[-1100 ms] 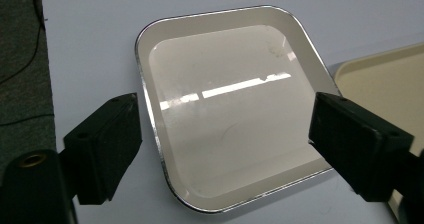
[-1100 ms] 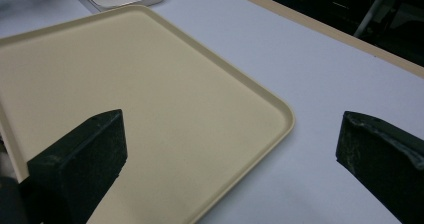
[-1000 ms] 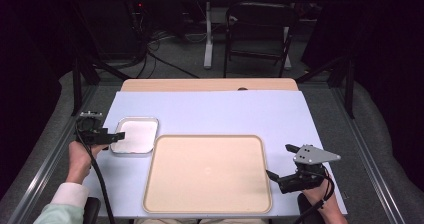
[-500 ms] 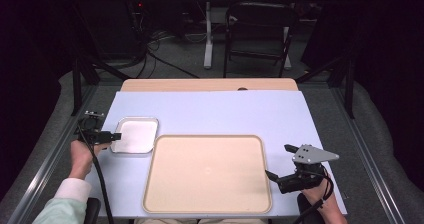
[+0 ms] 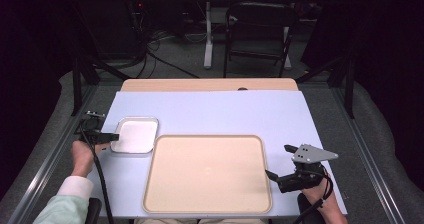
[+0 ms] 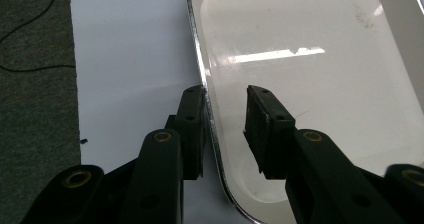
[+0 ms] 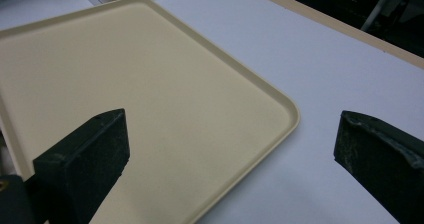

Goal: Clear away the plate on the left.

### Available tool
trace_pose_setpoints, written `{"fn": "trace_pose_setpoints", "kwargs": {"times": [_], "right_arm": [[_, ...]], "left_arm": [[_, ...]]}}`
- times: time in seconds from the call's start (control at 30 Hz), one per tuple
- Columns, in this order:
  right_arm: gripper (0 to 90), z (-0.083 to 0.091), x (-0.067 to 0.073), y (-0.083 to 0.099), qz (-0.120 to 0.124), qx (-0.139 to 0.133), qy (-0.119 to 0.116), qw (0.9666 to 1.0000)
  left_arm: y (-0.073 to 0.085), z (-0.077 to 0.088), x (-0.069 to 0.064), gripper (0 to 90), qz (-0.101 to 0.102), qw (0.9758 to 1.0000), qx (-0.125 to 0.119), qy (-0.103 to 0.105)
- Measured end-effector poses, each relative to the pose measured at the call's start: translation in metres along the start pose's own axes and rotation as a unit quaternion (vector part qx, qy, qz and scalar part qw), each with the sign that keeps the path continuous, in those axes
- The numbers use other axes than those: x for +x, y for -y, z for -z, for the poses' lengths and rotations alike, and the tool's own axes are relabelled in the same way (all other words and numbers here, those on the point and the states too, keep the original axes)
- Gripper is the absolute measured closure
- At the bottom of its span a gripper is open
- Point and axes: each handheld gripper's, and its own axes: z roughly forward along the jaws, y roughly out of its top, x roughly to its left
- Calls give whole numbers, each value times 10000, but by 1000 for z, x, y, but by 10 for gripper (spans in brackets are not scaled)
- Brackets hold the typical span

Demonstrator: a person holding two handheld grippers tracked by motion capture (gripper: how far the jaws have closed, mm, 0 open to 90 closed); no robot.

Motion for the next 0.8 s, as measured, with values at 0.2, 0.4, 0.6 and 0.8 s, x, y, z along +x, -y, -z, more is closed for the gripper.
{"fn": "trace_pose_setpoints", "kwargs": {"times": [0.2, 0.4, 0.6, 0.8], "right_arm": [[8, 0, 0, 0, 0, 5, -5, 10000], [18, 0, 0, 0, -9, 13, 5, 10000], [18, -1, 0, 0, -11, 17, 2, 10000], [17, -1, 0, 0, -7, 13, 1, 10000]], "left_arm": [[1, -4, 2, 708, 87, 9999, 77, -32], [2, -6, 5, 735, 174, 9998, 130, 49], [2, -6, 5, 777, 243, 9996, 88, 89], [3, -6, 6, 806, 259, 9996, 84, 62]]}}
